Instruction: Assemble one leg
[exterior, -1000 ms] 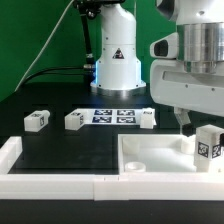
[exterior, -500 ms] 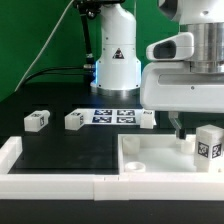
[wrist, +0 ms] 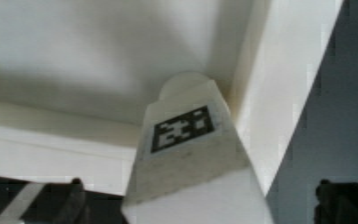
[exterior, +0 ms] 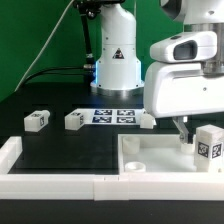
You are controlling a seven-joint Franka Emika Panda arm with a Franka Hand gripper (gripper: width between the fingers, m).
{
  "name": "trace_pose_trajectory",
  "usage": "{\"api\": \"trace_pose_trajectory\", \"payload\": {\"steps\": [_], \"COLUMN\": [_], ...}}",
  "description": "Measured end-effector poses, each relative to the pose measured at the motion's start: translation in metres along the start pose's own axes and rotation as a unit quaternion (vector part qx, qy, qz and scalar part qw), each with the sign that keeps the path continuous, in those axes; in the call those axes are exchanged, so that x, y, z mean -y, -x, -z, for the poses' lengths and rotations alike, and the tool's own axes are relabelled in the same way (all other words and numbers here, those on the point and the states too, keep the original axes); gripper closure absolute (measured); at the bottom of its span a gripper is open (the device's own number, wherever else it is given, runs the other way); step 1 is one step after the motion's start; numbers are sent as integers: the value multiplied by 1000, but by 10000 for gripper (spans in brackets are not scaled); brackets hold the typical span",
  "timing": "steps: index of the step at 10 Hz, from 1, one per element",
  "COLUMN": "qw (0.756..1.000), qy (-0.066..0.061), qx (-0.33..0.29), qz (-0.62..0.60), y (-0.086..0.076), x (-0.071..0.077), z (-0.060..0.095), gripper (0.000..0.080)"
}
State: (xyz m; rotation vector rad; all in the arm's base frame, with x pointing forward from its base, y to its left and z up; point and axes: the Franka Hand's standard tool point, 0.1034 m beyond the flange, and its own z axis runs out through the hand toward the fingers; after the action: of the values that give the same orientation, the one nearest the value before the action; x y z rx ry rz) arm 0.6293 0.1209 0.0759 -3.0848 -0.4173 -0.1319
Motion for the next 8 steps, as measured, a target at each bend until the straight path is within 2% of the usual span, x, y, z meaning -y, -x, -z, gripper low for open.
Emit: {"api": "trace_pose_trajectory", "payload": {"steps": [2,3,4,5,6,8], "qw": [999,999,999,999,999,1000], "qy": [6,6,6,6,6,5], "qx": [-1,-1,-1,-1,-1,-1], "qz": [49,48,48,48,46,22], "y": [-1,-1,-1,-1,0,0], "x": [-1,-1,-2,-1,-2,-2], "z": [0,0,0,0,0,0], "gripper": [151,253,389,389,509,509]}}
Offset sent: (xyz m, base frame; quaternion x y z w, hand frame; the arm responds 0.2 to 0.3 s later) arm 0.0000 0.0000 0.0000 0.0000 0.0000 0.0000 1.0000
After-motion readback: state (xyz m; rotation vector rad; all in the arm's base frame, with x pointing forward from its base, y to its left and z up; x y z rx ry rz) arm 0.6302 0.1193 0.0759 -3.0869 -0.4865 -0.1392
